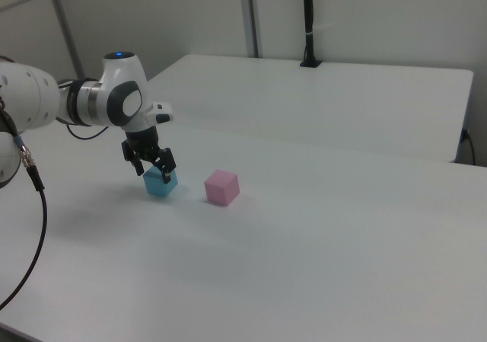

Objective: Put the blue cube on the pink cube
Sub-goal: 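Close the gripper on the light-blue cube and lift it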

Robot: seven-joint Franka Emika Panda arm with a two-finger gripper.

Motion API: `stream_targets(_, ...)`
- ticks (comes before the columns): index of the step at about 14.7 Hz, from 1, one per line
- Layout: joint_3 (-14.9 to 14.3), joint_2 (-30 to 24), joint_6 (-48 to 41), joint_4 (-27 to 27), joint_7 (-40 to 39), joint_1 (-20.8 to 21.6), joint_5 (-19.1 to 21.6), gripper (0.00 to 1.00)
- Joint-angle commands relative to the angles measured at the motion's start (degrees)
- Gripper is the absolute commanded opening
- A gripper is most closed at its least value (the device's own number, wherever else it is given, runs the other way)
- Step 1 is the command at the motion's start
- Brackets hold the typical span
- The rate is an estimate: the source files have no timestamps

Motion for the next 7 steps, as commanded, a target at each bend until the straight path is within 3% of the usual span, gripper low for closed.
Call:
stream_targets(1,-0.23,1.18,3.02,0.17,8.18,1.44,-2.52,0.55)
stream_targets(2,-0.22,0.84,2.76,0.35,8.64,1.09,-2.71,0.33)
stream_targets(3,-0.49,-0.39,1.89,0.43,8.04,0.65,-2.8,0.28)
stream_targets(7,-0.93,-6.28,-8.03,0.52,-0.21,-2.07,-2.8,0.28)
